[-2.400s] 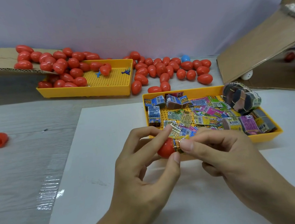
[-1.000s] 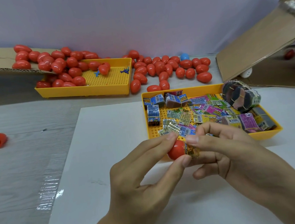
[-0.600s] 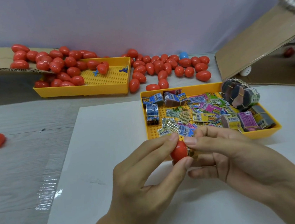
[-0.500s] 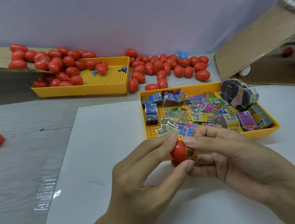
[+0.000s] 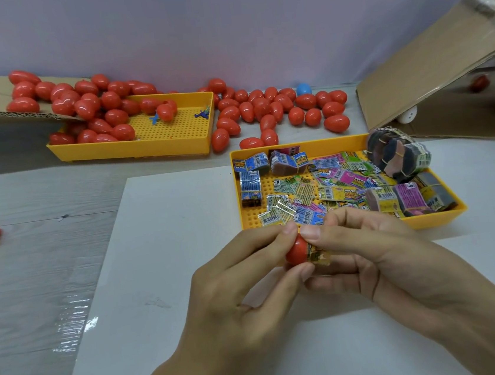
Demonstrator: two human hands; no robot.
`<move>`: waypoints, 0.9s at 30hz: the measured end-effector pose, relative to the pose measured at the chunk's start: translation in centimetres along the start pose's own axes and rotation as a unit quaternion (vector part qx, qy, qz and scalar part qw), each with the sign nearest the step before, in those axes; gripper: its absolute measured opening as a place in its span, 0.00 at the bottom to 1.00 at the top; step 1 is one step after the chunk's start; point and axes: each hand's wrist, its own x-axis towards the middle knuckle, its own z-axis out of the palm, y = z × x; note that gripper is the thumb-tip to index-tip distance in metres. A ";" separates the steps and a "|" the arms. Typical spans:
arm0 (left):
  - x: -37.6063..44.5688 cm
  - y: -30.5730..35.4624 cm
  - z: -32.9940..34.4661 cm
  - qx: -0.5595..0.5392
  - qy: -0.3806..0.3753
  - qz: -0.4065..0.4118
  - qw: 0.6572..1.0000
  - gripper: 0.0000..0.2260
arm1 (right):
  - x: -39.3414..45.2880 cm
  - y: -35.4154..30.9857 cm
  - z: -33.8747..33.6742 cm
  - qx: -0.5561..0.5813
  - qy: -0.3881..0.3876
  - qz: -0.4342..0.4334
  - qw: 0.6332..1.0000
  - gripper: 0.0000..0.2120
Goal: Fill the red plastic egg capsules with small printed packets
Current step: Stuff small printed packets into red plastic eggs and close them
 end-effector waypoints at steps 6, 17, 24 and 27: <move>0.0 -0.3 -0.1 -0.004 -0.004 -0.003 1.000 0.18 | 0.0 0.0 0.0 0.007 -0.011 0.011 1.000 0.16; -0.2 -0.6 0.1 -0.021 -0.008 0.009 1.000 0.17 | -0.1 -0.2 0.0 0.002 -0.013 0.013 1.000 0.16; 0.0 -0.5 -0.1 -0.063 -0.033 -0.016 0.997 0.17 | -0.2 -0.1 0.0 -0.005 -0.006 0.001 1.000 0.17; 0.0 -0.4 -0.2 -0.090 -0.031 -0.042 0.995 0.20 | -0.1 0.2 0.2 -0.015 0.008 -0.021 1.000 0.19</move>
